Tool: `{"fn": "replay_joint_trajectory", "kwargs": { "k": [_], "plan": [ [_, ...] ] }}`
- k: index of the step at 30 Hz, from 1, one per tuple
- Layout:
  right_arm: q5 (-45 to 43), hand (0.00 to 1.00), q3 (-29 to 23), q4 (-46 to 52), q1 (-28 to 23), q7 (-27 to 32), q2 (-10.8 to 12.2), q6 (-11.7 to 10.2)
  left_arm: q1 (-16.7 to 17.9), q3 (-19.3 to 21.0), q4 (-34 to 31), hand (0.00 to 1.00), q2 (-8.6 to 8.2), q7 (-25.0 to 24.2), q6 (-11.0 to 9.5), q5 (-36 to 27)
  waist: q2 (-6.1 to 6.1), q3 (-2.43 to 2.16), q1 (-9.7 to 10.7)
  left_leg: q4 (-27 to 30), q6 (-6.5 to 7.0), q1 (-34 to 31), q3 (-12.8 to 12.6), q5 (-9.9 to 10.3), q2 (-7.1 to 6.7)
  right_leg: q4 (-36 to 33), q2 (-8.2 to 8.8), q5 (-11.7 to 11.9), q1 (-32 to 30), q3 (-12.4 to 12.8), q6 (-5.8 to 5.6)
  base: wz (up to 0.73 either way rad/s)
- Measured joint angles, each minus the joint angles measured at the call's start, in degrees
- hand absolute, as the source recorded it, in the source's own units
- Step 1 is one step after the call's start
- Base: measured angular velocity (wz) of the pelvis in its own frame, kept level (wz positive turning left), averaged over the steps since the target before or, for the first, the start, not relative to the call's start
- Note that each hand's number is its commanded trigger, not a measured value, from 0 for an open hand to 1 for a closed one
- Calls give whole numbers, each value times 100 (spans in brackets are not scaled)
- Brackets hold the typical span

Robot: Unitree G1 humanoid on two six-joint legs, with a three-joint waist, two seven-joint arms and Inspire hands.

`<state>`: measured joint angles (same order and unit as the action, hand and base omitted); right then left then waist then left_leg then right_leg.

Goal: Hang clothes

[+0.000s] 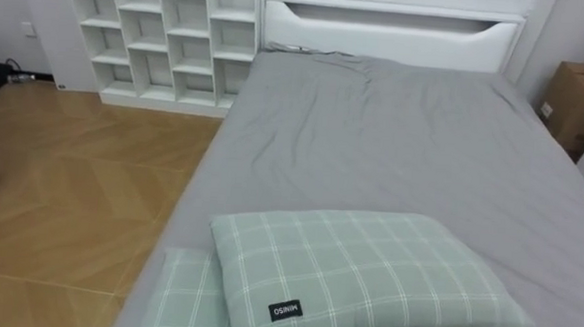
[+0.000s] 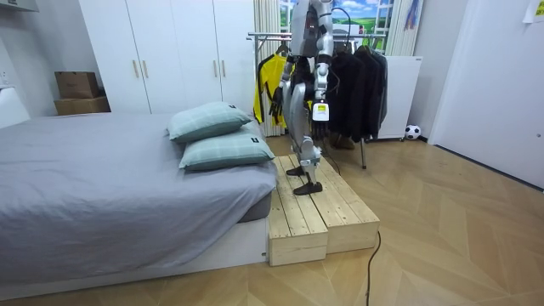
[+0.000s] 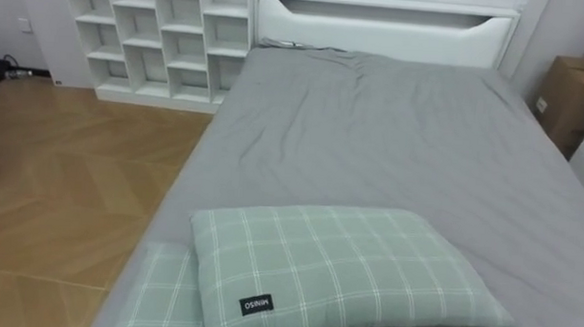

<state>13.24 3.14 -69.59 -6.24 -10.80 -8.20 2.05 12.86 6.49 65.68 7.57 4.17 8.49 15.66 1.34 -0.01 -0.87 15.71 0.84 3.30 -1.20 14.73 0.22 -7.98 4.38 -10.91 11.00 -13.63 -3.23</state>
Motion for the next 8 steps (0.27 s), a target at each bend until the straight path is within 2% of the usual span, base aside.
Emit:
{"fn": "replay_joint_trajectory", "kwargs": {
  "k": [3, 8],
  "plan": [
    [-1, 0, 0, 38, -2, 0, -10, 2, 28, -6, 0, 0, -5, -35, 2, 4, -11, 19, 44, 2, -1, 0, -1, 1, 6, -16, -3, 0, -9, 4, 0, 0],
    [19, 0, 9, 39, 0, -5, -14, 13, 32, -9, -4, 0, -5, -86, 23, 6, -40, 22, 50, -1, -1, 0, -1, 0, 6, -16, -3, 0, -13, 5, 0, 0]
  ]
}}
